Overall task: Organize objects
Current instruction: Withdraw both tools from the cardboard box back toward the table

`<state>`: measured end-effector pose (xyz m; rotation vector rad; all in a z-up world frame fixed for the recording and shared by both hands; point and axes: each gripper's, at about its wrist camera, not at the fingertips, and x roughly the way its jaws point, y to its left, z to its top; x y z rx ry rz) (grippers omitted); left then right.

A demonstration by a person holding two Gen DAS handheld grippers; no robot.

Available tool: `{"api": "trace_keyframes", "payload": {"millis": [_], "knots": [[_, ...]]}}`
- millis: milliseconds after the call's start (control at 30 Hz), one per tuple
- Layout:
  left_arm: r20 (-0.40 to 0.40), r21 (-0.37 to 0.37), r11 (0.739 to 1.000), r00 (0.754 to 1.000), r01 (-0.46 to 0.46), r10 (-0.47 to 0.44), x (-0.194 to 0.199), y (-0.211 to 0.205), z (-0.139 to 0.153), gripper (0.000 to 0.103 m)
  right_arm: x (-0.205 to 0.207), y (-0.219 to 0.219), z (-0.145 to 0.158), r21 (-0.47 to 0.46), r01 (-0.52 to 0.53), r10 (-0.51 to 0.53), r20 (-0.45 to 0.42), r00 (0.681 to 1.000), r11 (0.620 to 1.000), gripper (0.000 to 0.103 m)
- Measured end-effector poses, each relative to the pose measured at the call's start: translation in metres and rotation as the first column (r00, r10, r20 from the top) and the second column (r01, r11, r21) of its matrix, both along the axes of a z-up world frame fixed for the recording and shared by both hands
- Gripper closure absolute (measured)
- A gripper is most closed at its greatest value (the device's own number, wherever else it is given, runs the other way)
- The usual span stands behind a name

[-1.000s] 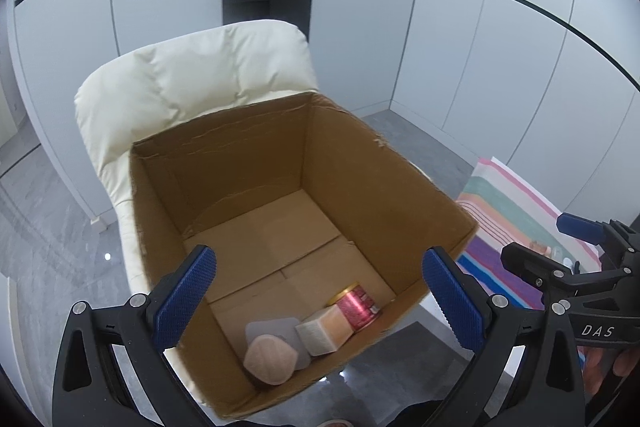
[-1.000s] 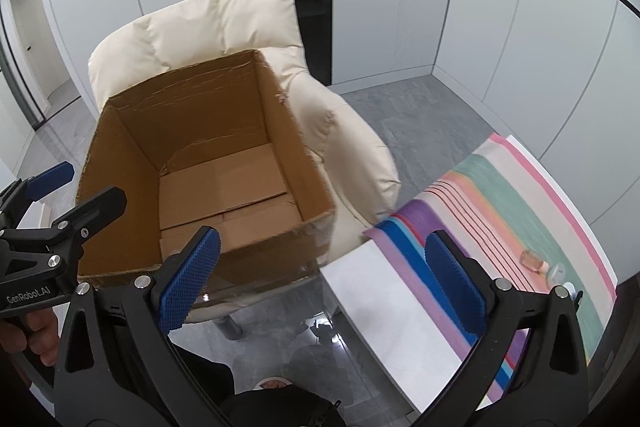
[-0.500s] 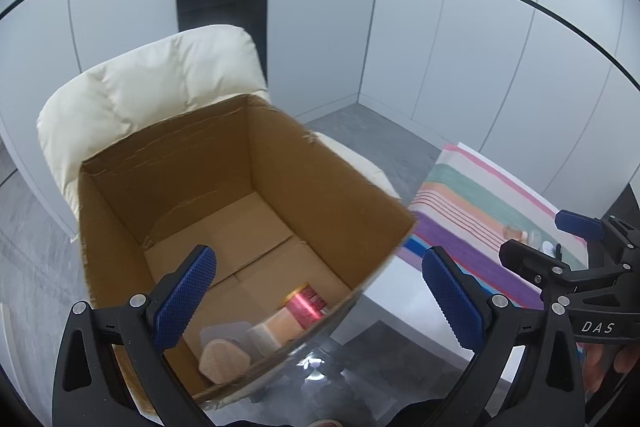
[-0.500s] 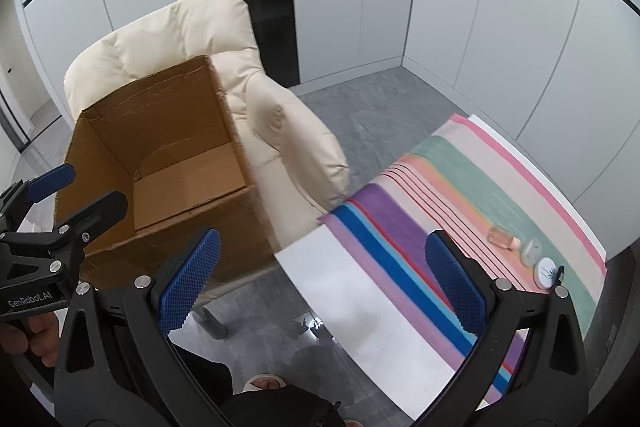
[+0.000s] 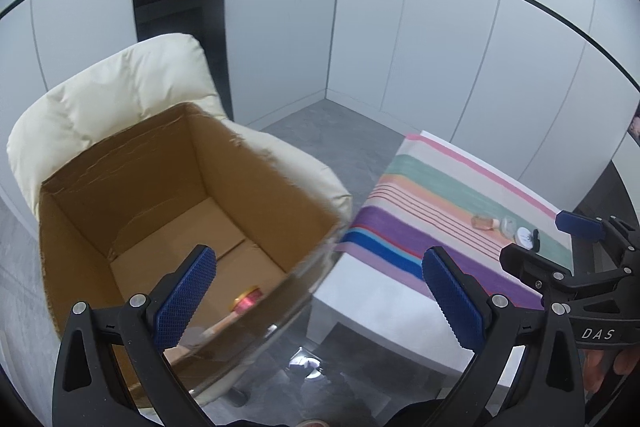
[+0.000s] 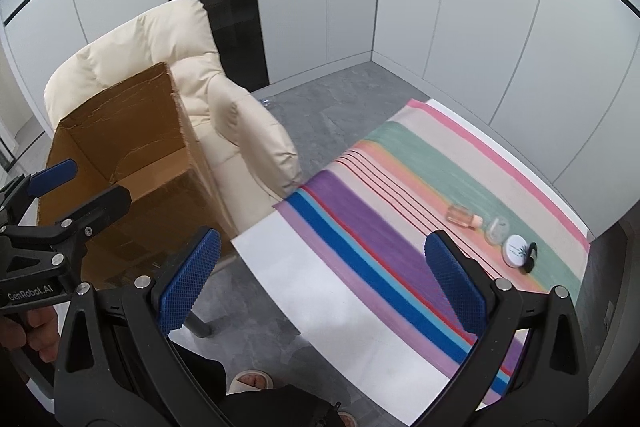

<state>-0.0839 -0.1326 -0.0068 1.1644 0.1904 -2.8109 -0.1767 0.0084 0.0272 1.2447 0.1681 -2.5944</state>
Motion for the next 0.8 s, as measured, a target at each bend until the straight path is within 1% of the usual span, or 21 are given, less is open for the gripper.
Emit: {"api": "trace_keyframes", "payload": {"millis": [433, 800], "knots": [[0.006, -0.002, 0.996, 0.996, 0.092, -0.092, -0.016, 0.049, -0.003, 0.0, 0.007, 0.055, -0.002, 0.01, 0.099, -0.099, 0.002, 0.995, 0.995, 0.0], [0.01, 0.004, 0.987, 0.987, 0.161, -0.161, -0.026, 0.086, -0.003, 0.0, 0.022, 0.106, -0.002, 0.003, 0.187, -0.187, 0.002, 0.982, 0.982, 0.0]]}}
